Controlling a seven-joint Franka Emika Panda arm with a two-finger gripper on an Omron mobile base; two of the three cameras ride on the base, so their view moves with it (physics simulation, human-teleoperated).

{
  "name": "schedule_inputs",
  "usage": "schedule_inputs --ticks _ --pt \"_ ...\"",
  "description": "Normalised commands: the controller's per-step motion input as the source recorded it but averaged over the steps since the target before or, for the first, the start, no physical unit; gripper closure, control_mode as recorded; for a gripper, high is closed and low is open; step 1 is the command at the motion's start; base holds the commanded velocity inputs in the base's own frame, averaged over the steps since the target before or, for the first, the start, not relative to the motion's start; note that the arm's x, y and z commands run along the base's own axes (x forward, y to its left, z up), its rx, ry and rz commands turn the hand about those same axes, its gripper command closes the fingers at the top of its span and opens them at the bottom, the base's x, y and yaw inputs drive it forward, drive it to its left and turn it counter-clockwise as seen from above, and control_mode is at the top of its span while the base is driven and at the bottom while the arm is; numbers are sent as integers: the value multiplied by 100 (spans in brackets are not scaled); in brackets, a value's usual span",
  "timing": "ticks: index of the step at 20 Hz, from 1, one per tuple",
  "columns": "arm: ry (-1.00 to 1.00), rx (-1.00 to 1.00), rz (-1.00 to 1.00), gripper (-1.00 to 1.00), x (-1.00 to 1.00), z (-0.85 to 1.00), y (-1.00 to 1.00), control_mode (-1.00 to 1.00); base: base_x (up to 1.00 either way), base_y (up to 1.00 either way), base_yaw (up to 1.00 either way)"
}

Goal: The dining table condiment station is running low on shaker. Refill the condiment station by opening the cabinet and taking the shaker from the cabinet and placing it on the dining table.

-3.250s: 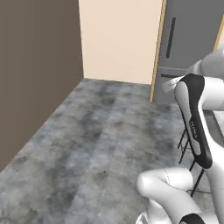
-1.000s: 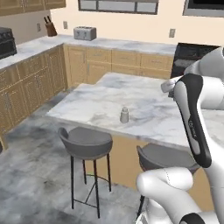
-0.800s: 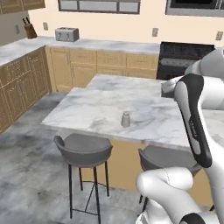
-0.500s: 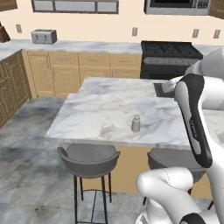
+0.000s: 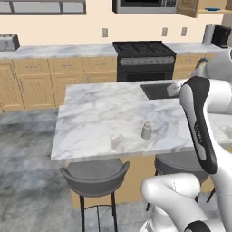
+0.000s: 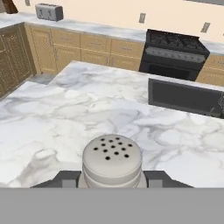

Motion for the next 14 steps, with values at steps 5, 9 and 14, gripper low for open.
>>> schedule_inputs --ticks 5,9,14 --pt "0 0 0 100 0 0 0 100 28 0 -22" --pt "-4 0 0 100 25 -14 -2 -100 0 0 0" --pt "0 0 7 100 5 -70 -17 -100 0 0 0"
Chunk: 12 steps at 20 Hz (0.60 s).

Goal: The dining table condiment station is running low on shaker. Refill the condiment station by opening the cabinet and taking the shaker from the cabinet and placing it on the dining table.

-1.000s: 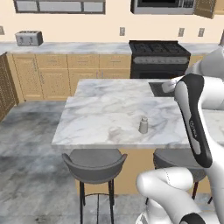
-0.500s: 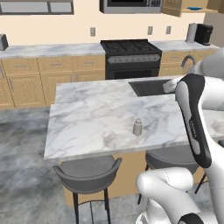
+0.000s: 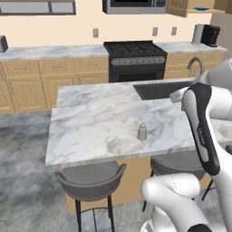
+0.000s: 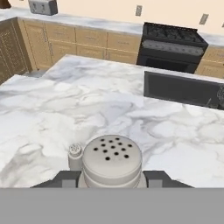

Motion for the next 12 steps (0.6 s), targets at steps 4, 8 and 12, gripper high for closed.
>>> schedule_inputs --ticks 4,8,12 --pt "0 0 22 100 0 -88 -11 -100 0 0 0" --pt "0 0 27 100 0 -66 0 -100 0 0 0" --pt "0 0 30 100 0 -31 0 -100 0 0 0"
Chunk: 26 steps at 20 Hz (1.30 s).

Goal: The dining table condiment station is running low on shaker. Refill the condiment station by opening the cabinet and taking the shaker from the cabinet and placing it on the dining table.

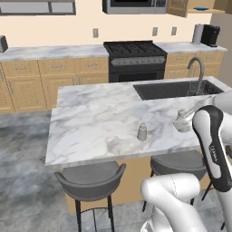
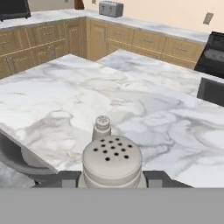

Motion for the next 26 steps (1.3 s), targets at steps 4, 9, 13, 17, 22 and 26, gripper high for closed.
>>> schedule_inputs --ticks 4,9,13,17,22,26 --pt "3 0 28 100 5 -7 0 -100 0 0 0" --pt "2 0 24 100 24 -2 0 -100 0 0 0" --pt "-1 0 17 100 28 -14 0 -100 0 0 0" --pt "-12 0 9 100 15 -30 0 -100 0 0 0" --pt "-5 5 1 100 16 -31 0 -100 0 0 0" --pt "1 10 0 100 32 -14 14 -100 0 0 0"
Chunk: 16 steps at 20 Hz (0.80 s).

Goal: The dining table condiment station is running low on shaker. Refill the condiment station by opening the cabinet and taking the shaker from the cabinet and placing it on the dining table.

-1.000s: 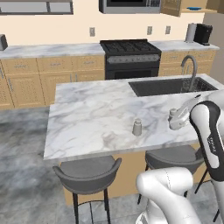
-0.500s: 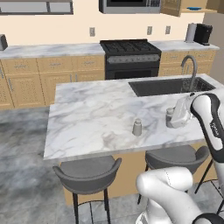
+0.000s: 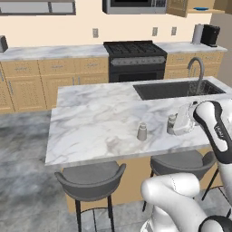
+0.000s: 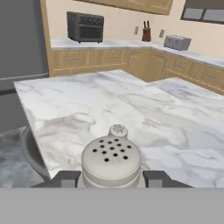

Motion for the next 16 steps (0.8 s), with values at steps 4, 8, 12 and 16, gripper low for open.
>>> schedule_inputs --ticks 4,8,12,16 --pt "10 4 0 100 28 -1 27 -100 0 0 0" --pt "14 0 3 100 24 0 18 -100 0 0 0" --pt "7 0 10 100 29 -7 2 -100 0 0 0" --pt "1 0 15 100 31 -20 -1 -100 0 0 0"
